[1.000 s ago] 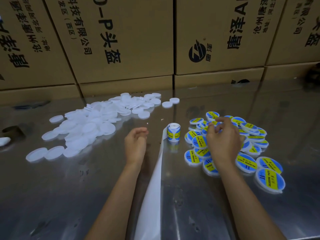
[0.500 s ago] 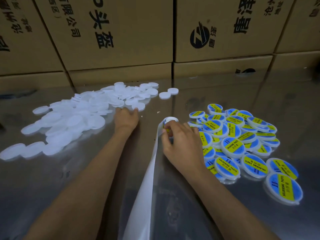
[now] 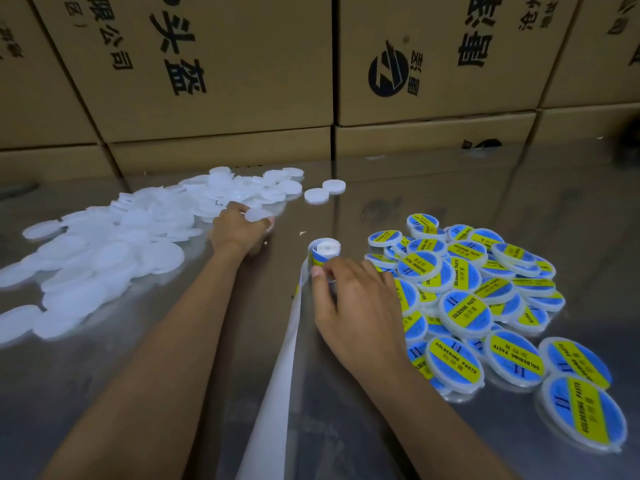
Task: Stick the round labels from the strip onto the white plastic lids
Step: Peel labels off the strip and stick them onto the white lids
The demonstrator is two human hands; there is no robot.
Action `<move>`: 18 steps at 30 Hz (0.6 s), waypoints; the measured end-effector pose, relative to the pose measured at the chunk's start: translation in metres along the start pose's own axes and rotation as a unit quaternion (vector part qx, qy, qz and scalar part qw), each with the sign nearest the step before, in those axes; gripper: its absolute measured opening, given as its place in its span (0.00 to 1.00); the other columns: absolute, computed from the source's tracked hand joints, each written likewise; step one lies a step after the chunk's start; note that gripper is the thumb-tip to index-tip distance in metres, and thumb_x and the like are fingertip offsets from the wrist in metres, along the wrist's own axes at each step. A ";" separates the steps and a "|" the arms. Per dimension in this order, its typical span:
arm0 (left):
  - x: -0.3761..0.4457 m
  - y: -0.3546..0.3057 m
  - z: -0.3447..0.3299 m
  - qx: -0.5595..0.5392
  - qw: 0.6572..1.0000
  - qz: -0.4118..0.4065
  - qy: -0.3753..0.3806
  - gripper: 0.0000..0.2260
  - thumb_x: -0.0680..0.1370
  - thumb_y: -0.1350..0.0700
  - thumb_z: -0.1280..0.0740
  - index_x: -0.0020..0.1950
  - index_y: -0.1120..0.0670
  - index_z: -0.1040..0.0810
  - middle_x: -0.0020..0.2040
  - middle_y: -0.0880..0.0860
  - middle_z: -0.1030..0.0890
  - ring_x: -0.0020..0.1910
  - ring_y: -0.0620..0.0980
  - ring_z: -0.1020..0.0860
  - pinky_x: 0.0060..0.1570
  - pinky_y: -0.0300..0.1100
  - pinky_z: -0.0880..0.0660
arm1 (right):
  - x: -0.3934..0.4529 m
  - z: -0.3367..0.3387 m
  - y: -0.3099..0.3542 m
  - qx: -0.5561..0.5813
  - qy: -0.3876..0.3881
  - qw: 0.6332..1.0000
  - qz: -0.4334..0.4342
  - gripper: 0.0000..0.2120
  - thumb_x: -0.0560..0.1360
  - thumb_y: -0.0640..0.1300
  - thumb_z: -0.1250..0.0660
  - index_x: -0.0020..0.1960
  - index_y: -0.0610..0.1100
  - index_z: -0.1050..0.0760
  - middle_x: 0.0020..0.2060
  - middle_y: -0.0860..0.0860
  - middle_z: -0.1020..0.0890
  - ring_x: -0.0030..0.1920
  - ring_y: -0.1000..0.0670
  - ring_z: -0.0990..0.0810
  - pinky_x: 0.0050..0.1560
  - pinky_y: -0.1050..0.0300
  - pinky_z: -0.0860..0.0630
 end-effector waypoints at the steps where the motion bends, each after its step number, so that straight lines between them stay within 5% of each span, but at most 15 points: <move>1: -0.002 0.002 0.001 -0.052 0.999 -0.003 0.001 0.20 0.73 0.47 0.25 0.59 0.51 0.30 0.59 0.56 0.23 0.63 0.59 0.25 0.63 0.53 0.26 | 0.000 -0.001 -0.001 0.001 0.003 1.000 -0.003 0.17 0.81 0.54 0.47 0.51 0.48 0.23 0.45 0.51 0.19 0.50 0.47 0.24 0.54 0.50 0.33; 7: -0.017 0.006 0.009 -0.147 0.989 -0.027 -0.005 0.21 0.72 0.57 0.23 0.61 0.53 0.28 0.59 0.54 0.24 0.59 0.57 0.23 0.60 0.49 0.25 | 0.002 -0.004 -0.007 -0.039 0.016 0.999 -0.014 0.21 0.81 0.54 0.53 0.46 0.48 0.23 0.43 0.53 0.19 0.50 0.48 0.24 0.57 0.52 0.36; 10: -0.033 0.005 0.013 -0.156 0.987 -0.033 -0.006 0.18 0.73 0.57 0.24 0.60 0.54 0.25 0.59 0.54 0.22 0.50 0.51 0.22 0.48 0.36 0.26 | 0.002 0.003 -0.009 -0.049 -0.004 0.999 -0.020 0.26 0.81 0.54 0.56 0.42 0.47 0.23 0.40 0.51 0.18 0.50 0.46 0.23 0.62 0.50 0.36; 14: -0.071 -0.004 0.015 -0.153 0.985 -0.070 0.024 0.13 0.73 0.57 0.24 0.55 0.53 0.21 0.53 0.54 0.18 0.50 0.52 0.21 0.51 0.43 0.25 | 0.003 0.006 0.002 -0.038 -0.018 0.999 -0.018 0.30 0.78 0.64 0.55 0.43 0.48 0.20 0.38 0.52 0.16 0.50 0.47 0.22 0.68 0.50 0.40; 18: -0.109 -0.006 0.016 -0.235 0.968 -0.061 0.064 0.13 0.72 0.61 0.23 0.54 0.55 0.21 0.51 0.56 0.16 0.48 0.52 0.19 0.49 0.43 0.22 | -0.001 -0.015 0.013 0.048 0.110 0.993 -0.011 0.22 0.75 0.65 0.44 0.51 0.47 0.26 0.39 0.50 0.17 0.52 0.44 0.24 0.59 0.49 0.30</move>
Point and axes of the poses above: each hand's wrist, its own x-axis towards the middle knuckle, its own z-axis out of the back of the hand, y = z × x, the point moved 7 cm from there along x, towards the middle knuckle
